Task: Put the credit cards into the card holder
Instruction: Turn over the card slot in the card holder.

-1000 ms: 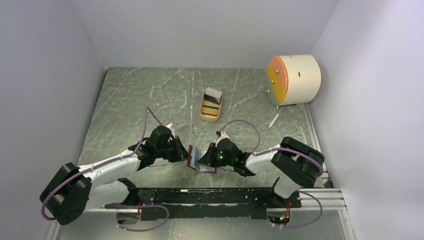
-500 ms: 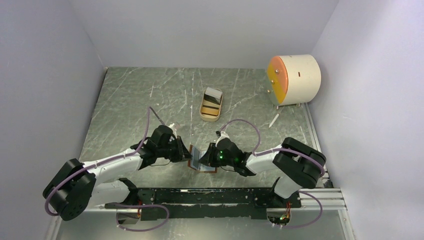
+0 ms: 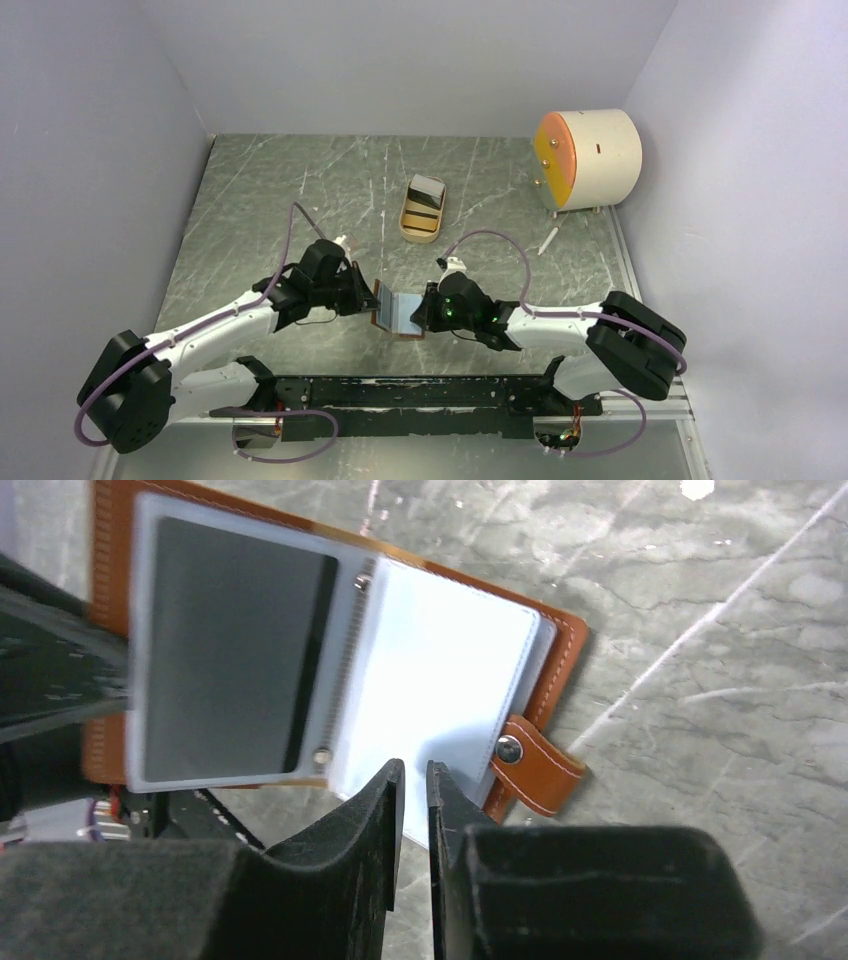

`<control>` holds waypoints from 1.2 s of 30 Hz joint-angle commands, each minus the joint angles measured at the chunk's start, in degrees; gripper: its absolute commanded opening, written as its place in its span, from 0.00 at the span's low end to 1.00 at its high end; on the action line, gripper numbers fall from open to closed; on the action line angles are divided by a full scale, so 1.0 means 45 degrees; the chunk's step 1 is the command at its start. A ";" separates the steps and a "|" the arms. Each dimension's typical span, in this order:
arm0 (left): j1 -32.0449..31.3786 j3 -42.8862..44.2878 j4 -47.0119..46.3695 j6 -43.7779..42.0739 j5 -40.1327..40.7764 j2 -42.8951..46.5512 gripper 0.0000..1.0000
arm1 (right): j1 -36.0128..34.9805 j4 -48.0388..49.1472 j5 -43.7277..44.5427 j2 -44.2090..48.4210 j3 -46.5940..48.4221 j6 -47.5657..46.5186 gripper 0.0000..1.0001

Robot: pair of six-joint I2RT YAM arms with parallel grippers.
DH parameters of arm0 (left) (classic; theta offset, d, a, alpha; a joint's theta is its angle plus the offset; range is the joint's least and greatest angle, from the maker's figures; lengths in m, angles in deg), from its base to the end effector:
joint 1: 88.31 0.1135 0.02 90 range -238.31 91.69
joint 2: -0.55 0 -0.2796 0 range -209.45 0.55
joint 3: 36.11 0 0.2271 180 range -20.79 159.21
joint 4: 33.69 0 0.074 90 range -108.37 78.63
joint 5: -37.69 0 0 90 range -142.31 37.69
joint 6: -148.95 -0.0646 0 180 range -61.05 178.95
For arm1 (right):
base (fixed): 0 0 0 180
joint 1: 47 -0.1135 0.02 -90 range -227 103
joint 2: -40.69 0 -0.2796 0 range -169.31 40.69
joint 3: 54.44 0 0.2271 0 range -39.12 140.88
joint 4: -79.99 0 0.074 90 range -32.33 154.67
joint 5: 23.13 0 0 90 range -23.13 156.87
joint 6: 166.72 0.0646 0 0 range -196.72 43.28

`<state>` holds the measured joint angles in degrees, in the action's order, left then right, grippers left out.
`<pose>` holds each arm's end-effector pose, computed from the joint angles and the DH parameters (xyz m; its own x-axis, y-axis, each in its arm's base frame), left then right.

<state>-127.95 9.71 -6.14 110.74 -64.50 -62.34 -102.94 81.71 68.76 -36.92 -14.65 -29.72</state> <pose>0.1509 -0.1428 0.1994 -0.9155 -0.2389 -0.3237 0.0323 0.7584 -0.6510 0.1425 0.2070 0.1657 -0.8197 0.0926 -0.5653 -0.3132 0.7538 0.5777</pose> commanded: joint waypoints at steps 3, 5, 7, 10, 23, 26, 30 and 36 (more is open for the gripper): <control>-0.0127 0.0379 -0.0463 -0.0133 -0.0456 -0.0448 0.09 | 0.0004 -0.0248 0.0526 -0.0745 0.0017 -0.0479 0.18; -0.0249 0.0314 -0.1048 -0.0020 -0.0802 -0.1010 0.09 | 0.0009 -0.0117 0.0574 -0.0968 -0.0031 -0.0423 0.17; -0.0633 0.0658 -0.0741 0.0035 -0.0214 -0.1601 0.09 | 0.0008 0.0173 0.0497 -0.1225 -0.0164 -0.0318 0.17; -0.0797 0.0874 -0.1130 0.0038 -0.0475 -0.2163 0.09 | -0.0010 0.0416 0.0335 -0.1537 -0.0256 -0.0226 0.17; -0.0240 0.0288 -0.0658 0.0127 -0.0533 -0.1489 0.09 | 0.0181 -0.3587 0.2252 0.2059 0.0574 -0.1040 0.34; 0.0067 -0.0274 -0.1286 0.0217 -0.1039 -0.0893 0.09 | 0.0450 -0.4048 0.2601 0.3205 0.1095 -0.1791 0.44; 0.0213 -0.0621 -0.1657 0.0171 -0.1434 -0.0577 0.11 | 0.1072 -0.4367 0.3191 0.3430 0.2311 -0.3958 0.51; 0.0246 -0.0904 -0.1968 -0.0029 -0.1857 -0.0635 0.17 | 0.2931 -0.4354 0.3105 0.2000 0.4650 -0.7590 0.63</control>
<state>-127.12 6.65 -12.37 111.39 -69.66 -65.73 -94.29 62.56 81.85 -24.19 1.35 -49.63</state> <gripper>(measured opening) 0.149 0.580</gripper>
